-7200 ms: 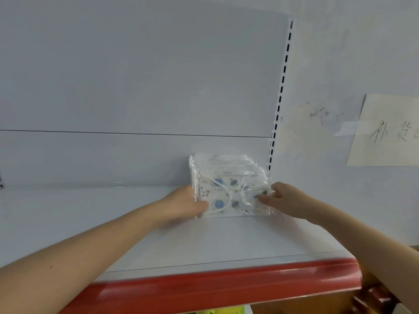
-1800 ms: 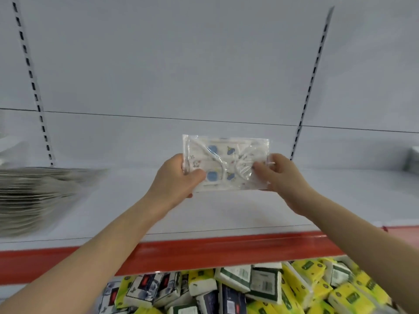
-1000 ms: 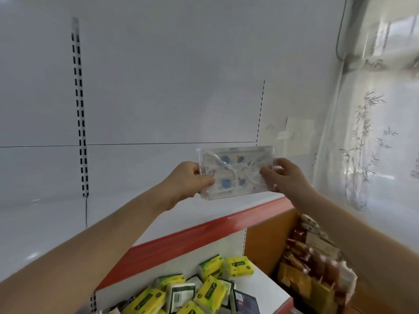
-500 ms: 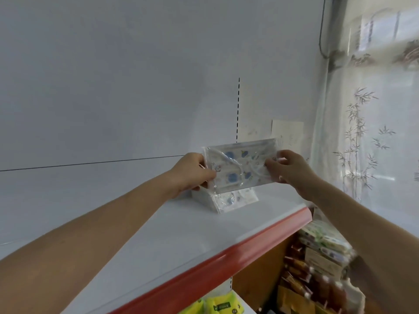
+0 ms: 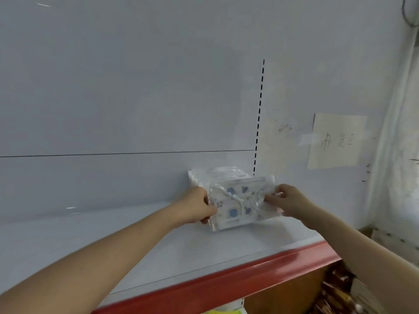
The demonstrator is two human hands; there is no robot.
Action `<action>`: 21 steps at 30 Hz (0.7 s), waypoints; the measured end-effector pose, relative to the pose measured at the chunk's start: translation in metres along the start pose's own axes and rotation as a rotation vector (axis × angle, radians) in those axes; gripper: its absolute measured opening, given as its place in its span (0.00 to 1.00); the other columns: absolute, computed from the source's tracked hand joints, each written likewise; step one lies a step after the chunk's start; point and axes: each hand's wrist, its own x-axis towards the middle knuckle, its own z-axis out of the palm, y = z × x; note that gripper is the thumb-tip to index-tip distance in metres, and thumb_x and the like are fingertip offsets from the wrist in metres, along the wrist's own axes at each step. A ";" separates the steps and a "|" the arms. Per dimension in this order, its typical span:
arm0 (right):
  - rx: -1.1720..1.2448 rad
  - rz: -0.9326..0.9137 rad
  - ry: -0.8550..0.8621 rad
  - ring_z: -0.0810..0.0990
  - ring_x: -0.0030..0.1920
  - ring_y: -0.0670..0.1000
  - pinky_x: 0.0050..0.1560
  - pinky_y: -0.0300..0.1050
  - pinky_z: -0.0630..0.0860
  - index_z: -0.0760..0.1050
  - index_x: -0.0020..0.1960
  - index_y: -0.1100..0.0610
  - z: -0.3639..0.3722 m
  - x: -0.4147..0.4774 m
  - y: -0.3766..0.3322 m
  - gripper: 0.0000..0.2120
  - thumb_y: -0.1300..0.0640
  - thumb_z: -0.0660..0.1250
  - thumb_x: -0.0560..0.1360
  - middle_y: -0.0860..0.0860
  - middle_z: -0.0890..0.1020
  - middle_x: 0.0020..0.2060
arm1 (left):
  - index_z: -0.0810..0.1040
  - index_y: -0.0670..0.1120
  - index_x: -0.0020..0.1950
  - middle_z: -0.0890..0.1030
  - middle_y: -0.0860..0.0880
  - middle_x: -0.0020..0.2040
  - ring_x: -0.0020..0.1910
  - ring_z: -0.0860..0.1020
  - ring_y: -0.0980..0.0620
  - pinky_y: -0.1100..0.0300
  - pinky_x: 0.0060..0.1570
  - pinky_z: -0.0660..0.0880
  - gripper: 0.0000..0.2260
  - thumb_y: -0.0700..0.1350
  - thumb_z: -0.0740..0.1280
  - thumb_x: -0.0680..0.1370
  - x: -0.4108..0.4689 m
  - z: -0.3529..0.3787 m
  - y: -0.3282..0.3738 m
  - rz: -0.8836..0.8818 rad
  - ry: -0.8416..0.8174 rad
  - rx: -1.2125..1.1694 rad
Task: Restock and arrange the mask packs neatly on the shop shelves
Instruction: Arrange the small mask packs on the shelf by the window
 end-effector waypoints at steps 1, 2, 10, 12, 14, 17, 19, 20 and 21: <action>-0.041 -0.015 -0.022 0.71 0.34 0.48 0.33 0.39 0.66 0.70 0.46 0.61 0.001 0.005 0.005 0.07 0.58 0.66 0.76 0.51 0.74 0.36 | 0.73 0.42 0.41 0.80 0.42 0.37 0.32 0.78 0.51 0.64 0.30 0.69 0.06 0.43 0.64 0.76 0.000 0.004 0.000 -0.011 0.031 0.045; -0.076 -0.035 -0.035 0.71 0.35 0.49 0.33 0.40 0.66 0.70 0.47 0.61 0.003 0.009 0.009 0.07 0.57 0.66 0.76 0.50 0.74 0.36 | 0.73 0.42 0.39 0.79 0.42 0.36 0.33 0.77 0.49 0.62 0.33 0.69 0.07 0.43 0.64 0.75 -0.001 0.007 -0.001 -0.024 0.062 0.093; -0.289 -0.162 -0.152 0.64 0.32 0.49 0.32 0.42 0.60 0.63 0.35 0.56 0.005 0.019 0.017 0.15 0.55 0.62 0.78 0.50 0.67 0.31 | 0.62 0.48 0.31 0.66 0.50 0.30 0.28 0.64 0.56 0.66 0.25 0.60 0.17 0.49 0.63 0.77 -0.013 0.024 0.007 -0.171 0.045 0.242; -0.316 -0.210 -0.188 0.58 0.29 0.48 0.27 0.40 0.55 0.57 0.30 0.54 0.005 0.018 0.015 0.20 0.57 0.60 0.79 0.50 0.60 0.27 | 0.69 0.47 0.35 0.71 0.50 0.34 0.32 0.69 0.54 0.66 0.31 0.65 0.12 0.47 0.61 0.78 -0.015 0.027 0.009 -0.142 0.010 0.249; -0.316 -0.238 -0.209 0.55 0.27 0.47 0.23 0.37 0.54 0.54 0.29 0.53 0.005 0.019 0.014 0.22 0.59 0.60 0.79 0.49 0.57 0.26 | 0.76 0.44 0.48 0.78 0.46 0.45 0.45 0.76 0.48 0.61 0.46 0.72 0.09 0.47 0.60 0.79 -0.014 0.029 0.008 -0.144 0.020 0.256; -0.334 -0.201 -0.229 0.57 0.27 0.48 0.26 0.39 0.55 0.56 0.29 0.54 0.004 0.022 0.018 0.21 0.57 0.59 0.79 0.50 0.59 0.26 | 0.75 0.45 0.52 0.79 0.46 0.51 0.54 0.76 0.45 0.51 0.59 0.72 0.09 0.48 0.60 0.78 -0.013 0.031 0.006 -0.165 0.070 0.252; -0.334 -0.164 -0.224 0.59 0.27 0.49 0.28 0.42 0.57 0.58 0.30 0.54 0.003 0.021 0.021 0.20 0.54 0.59 0.79 0.50 0.63 0.27 | 0.76 0.44 0.53 0.80 0.45 0.53 0.55 0.76 0.45 0.54 0.57 0.73 0.10 0.48 0.59 0.79 -0.015 0.031 0.008 -0.180 0.061 0.255; -0.320 -0.159 -0.223 0.59 0.27 0.49 0.29 0.43 0.57 0.58 0.30 0.54 0.003 0.021 0.022 0.21 0.53 0.59 0.79 0.50 0.62 0.27 | 0.77 0.43 0.53 0.80 0.44 0.53 0.54 0.76 0.45 0.58 0.54 0.73 0.11 0.48 0.60 0.79 -0.016 0.031 0.009 -0.185 0.052 0.248; -0.302 -0.160 -0.226 0.59 0.27 0.49 0.28 0.43 0.56 0.57 0.30 0.54 0.002 0.021 0.024 0.21 0.53 0.60 0.79 0.50 0.61 0.26 | 0.78 0.43 0.52 0.80 0.44 0.52 0.52 0.77 0.46 0.60 0.50 0.72 0.11 0.48 0.60 0.79 -0.017 0.030 0.009 -0.188 0.042 0.243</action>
